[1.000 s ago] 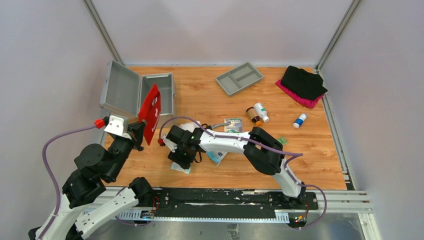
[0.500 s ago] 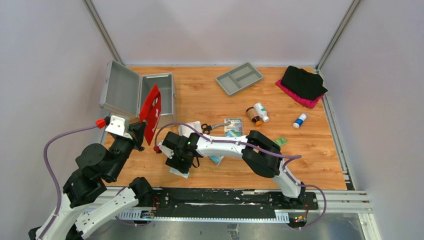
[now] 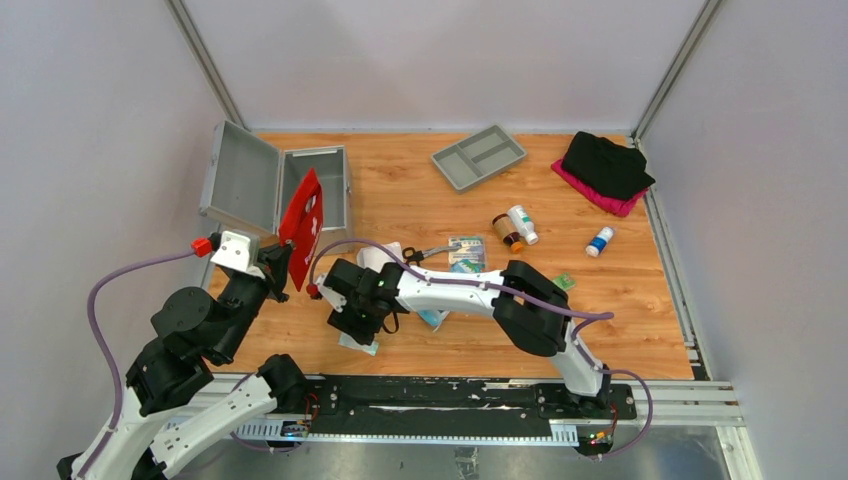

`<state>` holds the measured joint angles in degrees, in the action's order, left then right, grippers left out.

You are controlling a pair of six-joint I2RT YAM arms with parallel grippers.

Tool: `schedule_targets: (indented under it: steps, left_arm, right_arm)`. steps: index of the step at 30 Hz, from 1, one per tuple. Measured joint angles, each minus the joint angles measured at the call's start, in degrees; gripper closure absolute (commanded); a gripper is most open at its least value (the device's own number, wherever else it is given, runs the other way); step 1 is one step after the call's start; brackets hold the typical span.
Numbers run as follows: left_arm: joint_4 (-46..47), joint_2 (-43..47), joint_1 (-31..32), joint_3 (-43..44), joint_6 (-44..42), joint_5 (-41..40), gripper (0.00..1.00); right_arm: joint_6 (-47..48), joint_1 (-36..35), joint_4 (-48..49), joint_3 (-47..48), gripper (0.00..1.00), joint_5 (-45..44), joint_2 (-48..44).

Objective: Organize the medicine kit
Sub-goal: Pick up the medical item at the center of the board.

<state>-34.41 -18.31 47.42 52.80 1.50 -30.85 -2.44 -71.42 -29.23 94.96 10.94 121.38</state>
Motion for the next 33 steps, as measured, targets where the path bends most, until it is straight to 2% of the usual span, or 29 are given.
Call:
schedule_targets:
  steps: [16,24,28,33]
  left_arm:
    - [0.0,0.0,0.0,-0.5,0.0,0.0,1.00]
    - [0.0,0.0,0.0,-0.7,0.0,0.0,1.00]
    - [0.0,0.0,0.0,-0.7,0.0,0.1,1.00]
    - [0.0,0.0,0.0,-0.8,0.0,0.1,1.00]
  right_arm:
    - [-0.7,-1.9,0.7,0.0,0.50,0.3,1.4]
    - [0.4,-3.3,-0.3,0.4,0.51,-4.0,2.3]
    - [0.9,-3.9,-0.9,0.5,0.58,-6.6,2.4]
    - [1.4,-3.9,-1.1,0.5,0.71,-8.5,2.5]
